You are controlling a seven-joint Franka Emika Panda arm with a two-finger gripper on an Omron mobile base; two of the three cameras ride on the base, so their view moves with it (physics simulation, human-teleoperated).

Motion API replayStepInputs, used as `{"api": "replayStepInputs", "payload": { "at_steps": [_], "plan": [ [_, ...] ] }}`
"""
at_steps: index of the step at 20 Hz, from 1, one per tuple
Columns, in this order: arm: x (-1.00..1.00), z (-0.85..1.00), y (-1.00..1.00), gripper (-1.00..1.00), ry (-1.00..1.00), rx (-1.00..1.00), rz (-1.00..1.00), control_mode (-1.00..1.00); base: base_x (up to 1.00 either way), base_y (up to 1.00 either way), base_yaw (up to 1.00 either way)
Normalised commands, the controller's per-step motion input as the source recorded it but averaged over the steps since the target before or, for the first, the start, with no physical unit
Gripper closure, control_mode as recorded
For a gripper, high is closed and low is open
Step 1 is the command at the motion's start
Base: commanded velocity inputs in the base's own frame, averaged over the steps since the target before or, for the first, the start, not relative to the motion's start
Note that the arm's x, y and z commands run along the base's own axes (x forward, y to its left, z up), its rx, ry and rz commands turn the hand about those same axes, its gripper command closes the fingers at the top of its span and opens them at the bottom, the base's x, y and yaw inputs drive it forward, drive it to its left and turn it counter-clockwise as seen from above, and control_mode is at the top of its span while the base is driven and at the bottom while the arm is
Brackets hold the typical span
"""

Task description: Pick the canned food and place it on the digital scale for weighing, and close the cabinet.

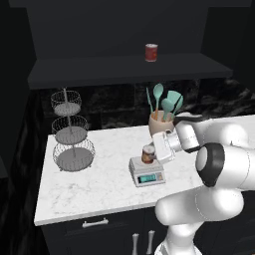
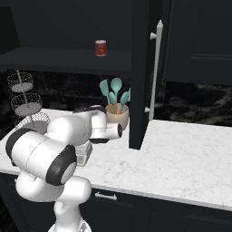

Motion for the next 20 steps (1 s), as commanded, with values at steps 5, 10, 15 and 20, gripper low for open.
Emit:
{"api": "replayStepInputs", "payload": {
  "at_steps": [5,10,15,20],
  "plan": [
    [-0.08,0.0,0.0,-1.0,0.0,0.0,0.0,-1.0,0.0,0.0,0.0],
    [-0.04,0.07,0.0,-1.0,0.05,0.0,0.0,-1.0,0.0,0.0,0.0],
    [-0.09,0.14,-0.05,-1.0,0.03,0.0,0.0,-1.0,0.0,0.0,0.0],
    [-0.43,0.22,-0.39,-1.0,-0.13,0.09,0.0,-1.0,0.0,0.0,0.0]
  ]
}}
